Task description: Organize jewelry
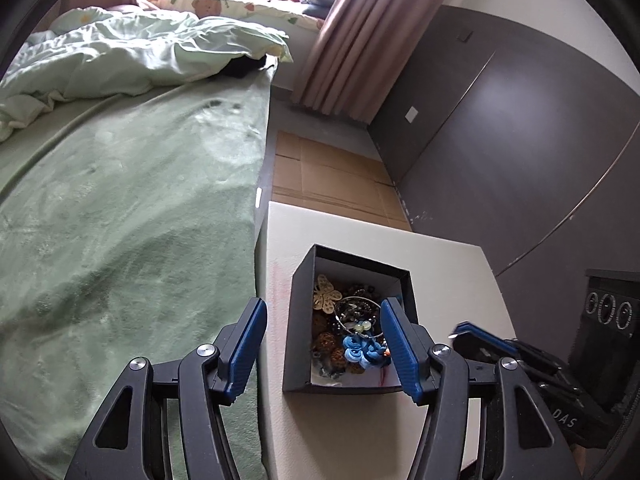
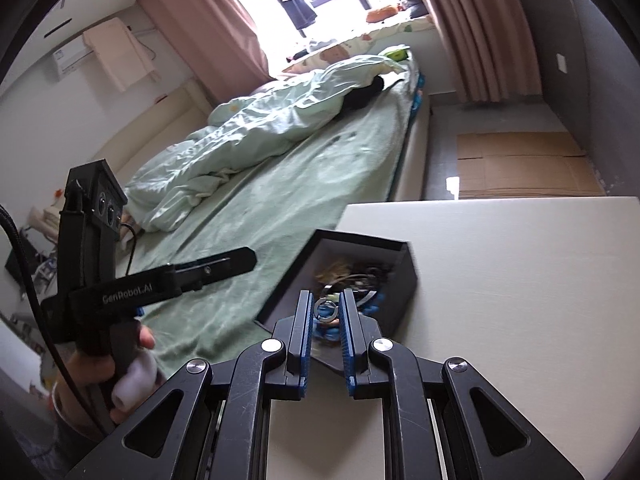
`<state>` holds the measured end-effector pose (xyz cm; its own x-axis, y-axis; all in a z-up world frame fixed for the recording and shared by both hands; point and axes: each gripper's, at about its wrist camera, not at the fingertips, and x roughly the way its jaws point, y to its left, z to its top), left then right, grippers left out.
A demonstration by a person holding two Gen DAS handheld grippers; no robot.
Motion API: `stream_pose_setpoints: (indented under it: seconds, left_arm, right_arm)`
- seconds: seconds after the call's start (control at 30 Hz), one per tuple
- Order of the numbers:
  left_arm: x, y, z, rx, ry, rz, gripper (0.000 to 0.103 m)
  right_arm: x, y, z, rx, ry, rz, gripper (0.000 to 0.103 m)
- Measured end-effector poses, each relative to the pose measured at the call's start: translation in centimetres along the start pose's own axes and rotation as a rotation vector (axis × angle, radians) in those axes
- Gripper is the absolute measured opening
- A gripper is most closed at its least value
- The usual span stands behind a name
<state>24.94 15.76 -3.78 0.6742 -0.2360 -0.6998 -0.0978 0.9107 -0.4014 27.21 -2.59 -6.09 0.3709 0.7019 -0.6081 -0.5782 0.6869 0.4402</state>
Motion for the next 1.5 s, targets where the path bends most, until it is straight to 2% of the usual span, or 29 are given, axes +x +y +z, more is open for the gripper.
stream_pose_setpoints:
  seconds: [0.13,0.27,0.37,0.4,0.43,0.47,0.5,0.53,0.63,0.73,0.83,0.93,1.07,1.13,1.23,1.43,1.5]
  left_arm:
    - [-0.8,0.6,-0.2,-0.009,-0.029,0.004,0.061]
    - [-1.4,1.9,-0.1,-0.054,-0.048,-0.003,0.075]
    - [-1.8,2.8,0.1,-0.078,-0.068,0.003,0.077]
    - [-1.9,2.9,0.2,-0.083,-0.072,0.0,0.081]
    - [-1.9,3.0,0.2,-0.088,-0.075,-0.005,0.083]
    - [-2.0,3.1,0.2,-0.09,-0.077,-0.009,0.086]
    - [-2.0,3.1,0.3,-0.09,-0.079,-0.011,0.087]
    - [-2.1,3.0,0.3,-0.088,-0.084,-0.015,0.087]
    - [-2.2,2.6,0.3,-0.085,-0.087,-0.023,0.088]
    - [-2.4,2.0,0.2,-0.073,-0.083,-0.029,0.089]
    - [-2.9,0.7,0.0,-0.038,-0.082,-0.029,0.09]
    - [-3.5,-0.8,-0.5,0.014,-0.089,-0.03,0.096]
    - [-4.3,-3.4,-1.3,0.108,-0.101,-0.016,0.1]
    - [-4.9,-4.8,-1.9,0.165,-0.113,-0.015,0.103]
    - [-5.7,-6.0,-2.5,0.202,-0.134,-0.01,0.103]
    - [-7.9,-7.0,-3.8,0.184,-0.181,-0.017,0.103]
    - [-8.6,-7.3,-4.2,0.184,-0.198,0.006,0.103]
  right_arm:
    - [1.5,1.0,0.2,0.016,0.016,0.057,0.014]
    - [2.6,1.6,0.4,0.037,0.025,0.117,0.014]
    - [3.6,1.8,0.6,0.069,0.039,0.17,0.015]
    - [4.0,1.9,0.7,0.079,0.045,0.178,0.015]
    - [4.4,1.9,0.7,0.083,0.061,0.175,0.021]
    - [4.6,1.8,0.6,0.088,0.075,0.165,0.029]
    - [4.8,1.7,0.6,0.098,0.091,0.138,0.05]
    - [4.7,1.5,0.5,0.106,0.089,0.121,0.06]
    - [3.5,0.9,0.5,0.123,0.062,0.101,0.061]
    - [1.7,0.4,0.5,0.132,0.027,0.083,0.074]
    - [0.2,0.1,0.2,0.132,0.009,0.047,0.076]
    - [-1.6,-0.3,-0.3,0.146,-0.004,-0.022,0.086]
    - [-4.4,-0.5,-0.4,0.164,-0.037,-0.115,0.09]
    - [-6.2,-0.3,-0.6,0.154,-0.061,-0.153,0.103]
    - [-8.7,-0.1,-1.3,0.136,-0.09,-0.188,0.103]
    - [-13.0,0.3,-2.1,0.104,-0.142,-0.273,0.103]
    - [-14.3,0.5,-2.5,0.082,-0.154,-0.305,0.103]
